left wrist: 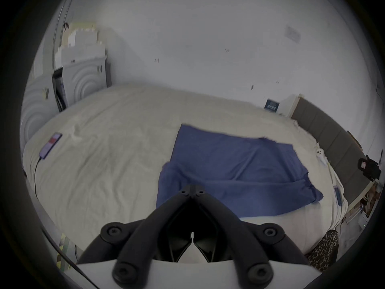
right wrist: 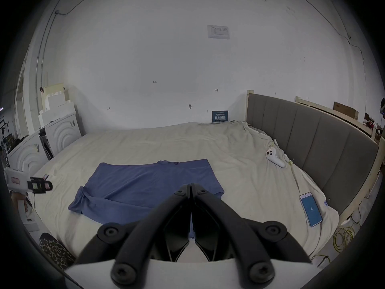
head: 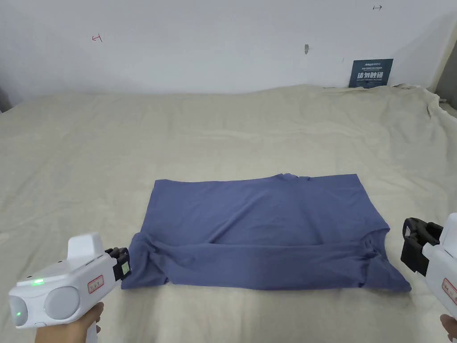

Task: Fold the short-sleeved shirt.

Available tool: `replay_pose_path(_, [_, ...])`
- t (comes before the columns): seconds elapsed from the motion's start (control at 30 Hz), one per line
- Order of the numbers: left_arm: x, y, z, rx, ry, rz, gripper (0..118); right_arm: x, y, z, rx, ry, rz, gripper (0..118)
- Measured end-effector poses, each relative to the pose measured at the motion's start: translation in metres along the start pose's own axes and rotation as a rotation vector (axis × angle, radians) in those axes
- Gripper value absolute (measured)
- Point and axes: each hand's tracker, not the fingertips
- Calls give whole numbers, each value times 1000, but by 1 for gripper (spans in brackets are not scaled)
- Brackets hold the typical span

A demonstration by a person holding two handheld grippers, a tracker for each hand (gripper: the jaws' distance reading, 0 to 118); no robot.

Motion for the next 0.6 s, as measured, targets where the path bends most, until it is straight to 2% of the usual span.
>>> replay_pose_path(0.17, [-14, -1, -46, -140, 24, 30, 0, 1, -6, -7, -28, -10, -2, 0])
replay_pose_path(0.23, [-17, -1, -65, -199, 47, 13, 7, 3, -9, -11, -44, -14, -9, 0])
replay_pose_path(0.27, [-18, -2, -73, -218, 56, 6, 13, 4, -10, -13, -53, -16, -13, 0])
replay_pose_path(0.4, [-21, -3, -102, -314, 96, -10, 65, 6, -15, -21, -77, -33, -17, 0])
replay_pose_path(0.6, [-20, -7, -127, -369, 121, -13, 66, 6, -21, -32, -119, -40, -20, 0])
